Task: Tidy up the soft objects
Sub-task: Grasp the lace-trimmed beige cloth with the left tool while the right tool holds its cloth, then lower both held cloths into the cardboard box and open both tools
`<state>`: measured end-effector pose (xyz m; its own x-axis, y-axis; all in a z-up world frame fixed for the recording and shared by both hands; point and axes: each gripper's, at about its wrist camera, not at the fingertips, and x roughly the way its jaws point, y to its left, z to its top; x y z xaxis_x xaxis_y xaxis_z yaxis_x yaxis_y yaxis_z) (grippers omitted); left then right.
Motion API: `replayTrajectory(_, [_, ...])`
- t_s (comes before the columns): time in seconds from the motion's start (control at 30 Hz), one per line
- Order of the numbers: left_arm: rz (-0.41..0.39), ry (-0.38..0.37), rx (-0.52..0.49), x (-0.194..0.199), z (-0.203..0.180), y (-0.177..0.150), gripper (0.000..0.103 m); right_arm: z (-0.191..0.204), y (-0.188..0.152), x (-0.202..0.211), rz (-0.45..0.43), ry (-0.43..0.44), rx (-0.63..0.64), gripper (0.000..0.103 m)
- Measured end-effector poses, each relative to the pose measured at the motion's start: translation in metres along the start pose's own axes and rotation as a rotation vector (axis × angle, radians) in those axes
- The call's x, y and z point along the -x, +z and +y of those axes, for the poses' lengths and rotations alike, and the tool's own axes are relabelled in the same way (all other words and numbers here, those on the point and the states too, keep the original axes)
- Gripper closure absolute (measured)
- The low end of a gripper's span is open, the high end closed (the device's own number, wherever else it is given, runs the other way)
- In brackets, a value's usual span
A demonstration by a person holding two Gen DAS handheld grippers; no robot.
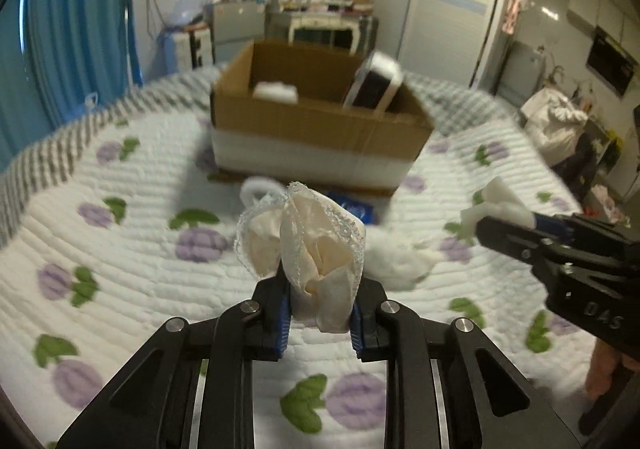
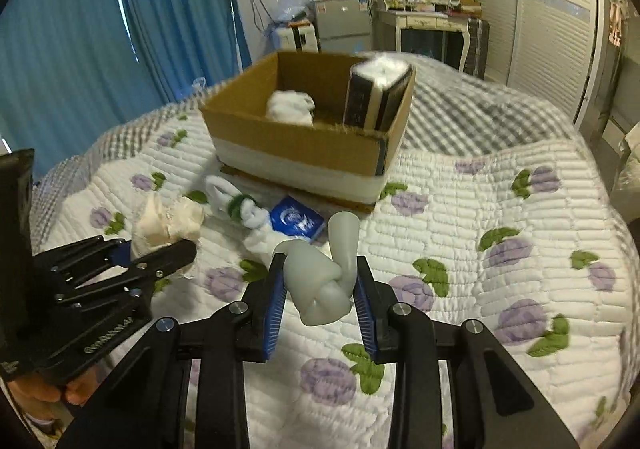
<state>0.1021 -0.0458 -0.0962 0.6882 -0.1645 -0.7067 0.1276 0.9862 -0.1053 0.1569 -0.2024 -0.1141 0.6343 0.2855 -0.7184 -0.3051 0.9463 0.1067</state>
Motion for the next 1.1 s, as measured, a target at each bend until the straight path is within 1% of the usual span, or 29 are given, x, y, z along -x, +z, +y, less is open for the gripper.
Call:
replayTrajectory(0.1, [-0.062,-0.004,-0.018,0.032,-0.007,0.014,0.081,0.007,0.009,0.029,-0.05,-0.007,0.018,0.071])
replayTrajectory(0.23, [-0.132,-0.039,-0.027,0.068,-0.014,0.036,0.081,0.016,0.028,0.067,-0.117,0.001,0.038,0.071])
replayTrajectory(0.33, [-0.186,-0.015,-0.06,0.089,-0.019,0.056,0.081,0.023,0.049,0.091,-0.165,0.001,0.059,0.071])
replayTrajectory(0.47, [-0.217,-0.052,-0.054,0.097,-0.015,0.085,0.081,0.028,0.078,0.105,-0.209,0.007,0.075,0.071])
replayTrajectory(0.53, [-0.228,-0.046,-0.057,0.093,-0.013,0.097,0.081,0.029,0.096,0.105,-0.227,0.012,0.078,0.07])
replayTrajectory(0.63, [-0.226,-0.032,-0.059,0.075,-0.008,0.119,0.081,0.025,0.124,0.092,-0.237,0.015,0.073,0.07])
replayTrajectory(0.73, [-0.203,-0.021,-0.055,0.042,-0.001,0.141,0.081,0.02,0.15,0.069,-0.232,0.009,0.077,0.07])
replayTrajectory(0.8, [-0.187,-0.015,-0.058,0.021,0.001,0.149,0.081,0.015,0.165,0.047,-0.219,0.013,0.07,0.07])
replayTrajectory(0.93, [-0.155,-0.013,-0.071,-0.029,0.007,0.161,0.08,0.003,0.192,-0.009,-0.181,0.019,0.051,0.07])
replayTrajectory(0.97, [-0.148,-0.012,-0.075,-0.041,0.008,0.162,0.077,0.001,0.196,-0.023,-0.17,0.017,0.048,0.07])
replayTrajectory(1.03, [-0.135,-0.009,-0.082,-0.065,0.011,0.164,0.077,-0.004,0.202,-0.057,-0.136,0.021,0.041,0.07])
replayTrajectory(1.1, [-0.11,0.003,-0.118,-0.088,0.011,0.164,0.076,-0.011,0.206,-0.086,-0.106,0.028,0.03,0.07])
